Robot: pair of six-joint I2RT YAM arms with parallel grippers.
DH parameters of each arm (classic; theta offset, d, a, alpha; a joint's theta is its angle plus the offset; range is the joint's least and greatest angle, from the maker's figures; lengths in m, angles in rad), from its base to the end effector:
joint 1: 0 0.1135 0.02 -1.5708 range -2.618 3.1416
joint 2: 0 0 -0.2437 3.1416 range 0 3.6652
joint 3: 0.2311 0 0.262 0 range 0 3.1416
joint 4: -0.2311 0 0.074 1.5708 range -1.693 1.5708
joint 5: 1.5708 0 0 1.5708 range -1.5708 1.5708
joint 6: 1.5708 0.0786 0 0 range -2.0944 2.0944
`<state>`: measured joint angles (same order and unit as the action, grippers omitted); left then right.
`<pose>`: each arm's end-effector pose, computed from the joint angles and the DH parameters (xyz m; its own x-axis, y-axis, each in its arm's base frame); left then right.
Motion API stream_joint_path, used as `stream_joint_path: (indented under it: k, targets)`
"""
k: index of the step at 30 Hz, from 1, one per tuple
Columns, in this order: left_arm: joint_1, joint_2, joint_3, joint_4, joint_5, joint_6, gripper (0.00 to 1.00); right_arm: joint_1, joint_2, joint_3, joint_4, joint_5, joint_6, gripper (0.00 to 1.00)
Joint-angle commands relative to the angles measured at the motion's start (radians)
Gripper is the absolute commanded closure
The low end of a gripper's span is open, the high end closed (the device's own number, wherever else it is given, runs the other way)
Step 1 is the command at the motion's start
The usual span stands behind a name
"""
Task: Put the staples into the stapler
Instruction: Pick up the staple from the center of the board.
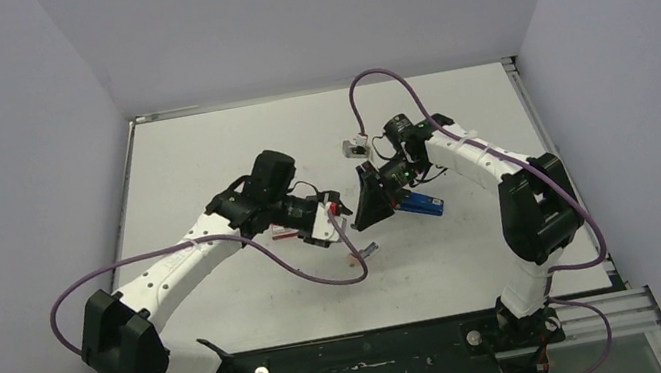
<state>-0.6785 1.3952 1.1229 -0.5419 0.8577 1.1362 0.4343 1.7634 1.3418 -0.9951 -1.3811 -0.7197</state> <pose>0.2159 -0.2504 0.2515 0.5007 0.3585 -0.7879 0.8565 -0.3367 0.3911 0.2737 0.2121 0.2153 -0.5317 -0.3836 -0.7551 -0.7534 -0.1931 0.6286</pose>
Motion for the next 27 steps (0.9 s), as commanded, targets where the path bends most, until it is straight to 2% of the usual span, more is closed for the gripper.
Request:
stream_joint_path:
  k: [1,17,27]
  targets:
    - [-0.022,0.009,0.043,-0.023,-0.01,0.046,0.55,0.001,0.006,0.0,0.027,-0.058,-0.017,0.95]
    - [-0.062,0.049,0.045,0.01,-0.091,0.051,0.77,0.0,0.016,-0.003,0.012,-0.059,-0.038,0.95]
    - [-0.065,0.052,0.042,0.032,-0.104,0.033,0.86,0.001,0.023,0.003,-0.002,-0.058,-0.052,0.94]
